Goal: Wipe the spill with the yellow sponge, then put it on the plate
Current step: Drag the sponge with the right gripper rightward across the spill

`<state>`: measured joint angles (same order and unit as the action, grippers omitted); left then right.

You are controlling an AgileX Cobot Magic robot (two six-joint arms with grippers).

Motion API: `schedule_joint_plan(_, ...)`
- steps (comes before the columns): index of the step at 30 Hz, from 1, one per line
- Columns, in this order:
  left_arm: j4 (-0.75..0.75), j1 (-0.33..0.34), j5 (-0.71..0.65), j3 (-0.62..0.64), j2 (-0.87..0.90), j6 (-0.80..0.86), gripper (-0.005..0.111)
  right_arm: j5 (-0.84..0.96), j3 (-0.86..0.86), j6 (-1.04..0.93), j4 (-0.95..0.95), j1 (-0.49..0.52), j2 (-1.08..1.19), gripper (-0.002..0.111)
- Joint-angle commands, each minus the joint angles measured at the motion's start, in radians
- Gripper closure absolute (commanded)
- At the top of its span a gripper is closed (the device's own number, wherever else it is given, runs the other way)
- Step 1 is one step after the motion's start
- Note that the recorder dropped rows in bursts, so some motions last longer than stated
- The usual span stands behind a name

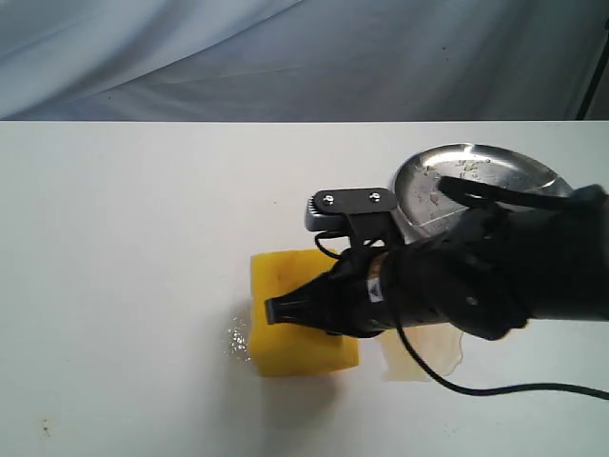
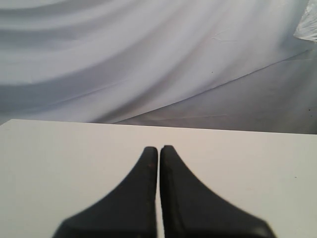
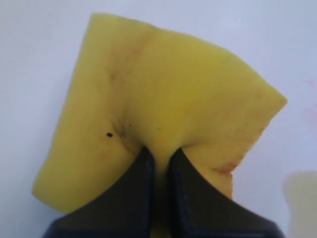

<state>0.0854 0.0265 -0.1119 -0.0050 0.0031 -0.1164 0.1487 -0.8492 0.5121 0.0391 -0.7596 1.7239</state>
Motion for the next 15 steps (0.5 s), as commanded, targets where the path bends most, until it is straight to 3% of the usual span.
schedule_joint_plan(1, 0.002, -0.006, 0.002, 0.005, -0.003, -0.003, 0.104, 0.025, 0.119, -0.04, 0.013, 0.051, -0.116, 0.108)
schedule_joint_plan(7, 0.002, -0.006, 0.002, 0.005, -0.003, -0.003, 0.104, 0.019, 0.289, -0.04, -0.009, 0.172, -0.182, 0.108)
schedule_joint_plan(15, 0.002, -0.006, 0.002, 0.005, -0.003, -0.003, 0.104, -0.013, 0.347, -0.038, -0.009, 0.31, -0.184, 0.108)
